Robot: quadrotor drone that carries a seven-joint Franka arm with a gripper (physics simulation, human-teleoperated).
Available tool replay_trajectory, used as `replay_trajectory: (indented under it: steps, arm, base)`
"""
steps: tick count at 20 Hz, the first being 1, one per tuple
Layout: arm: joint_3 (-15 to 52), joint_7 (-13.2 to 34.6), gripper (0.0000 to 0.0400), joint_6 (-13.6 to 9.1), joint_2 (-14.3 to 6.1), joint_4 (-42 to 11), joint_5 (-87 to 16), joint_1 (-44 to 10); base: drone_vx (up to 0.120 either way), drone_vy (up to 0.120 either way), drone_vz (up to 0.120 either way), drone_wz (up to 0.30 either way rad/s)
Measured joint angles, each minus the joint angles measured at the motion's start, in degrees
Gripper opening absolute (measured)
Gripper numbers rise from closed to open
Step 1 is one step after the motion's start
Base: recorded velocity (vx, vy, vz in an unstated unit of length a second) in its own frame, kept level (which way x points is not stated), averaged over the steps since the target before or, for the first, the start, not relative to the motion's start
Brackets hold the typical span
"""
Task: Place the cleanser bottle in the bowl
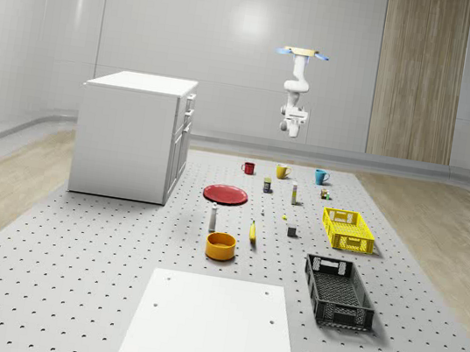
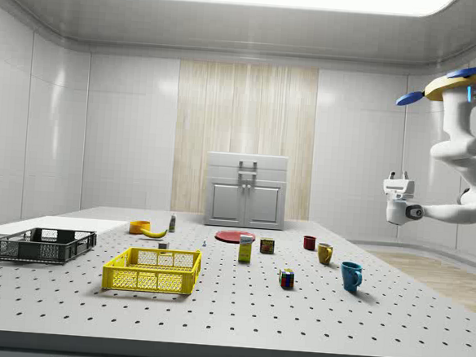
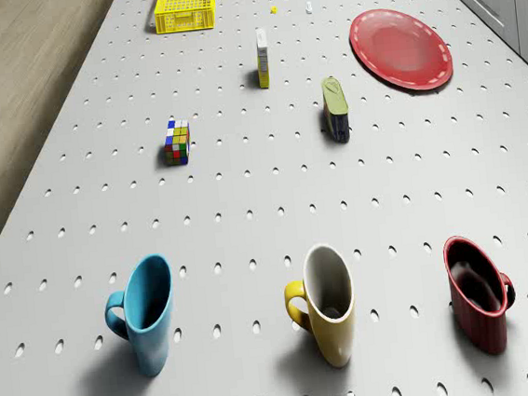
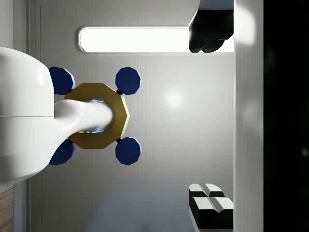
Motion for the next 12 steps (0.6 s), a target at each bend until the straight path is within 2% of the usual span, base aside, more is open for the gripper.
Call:
replay_trajectory:
  steps: [4,5,12]
  arm:
    - [0.1,-0.1,0.04,-3.9,0.7,4.8,0.0,-0.1]
    - [0.1,-0.1,0.04,-4.8,1.1,6.1,0.0,-0.1]
    - [0.1,-0.1,0.04,-9.3,3.7,13.5,0.1,-0.3]
  base:
    - [0.0,0.0,0.0,0.0]
    - [0.04,-0.12,0.0,0.0]
    - [0.12,-0.12,0.0,0.0]
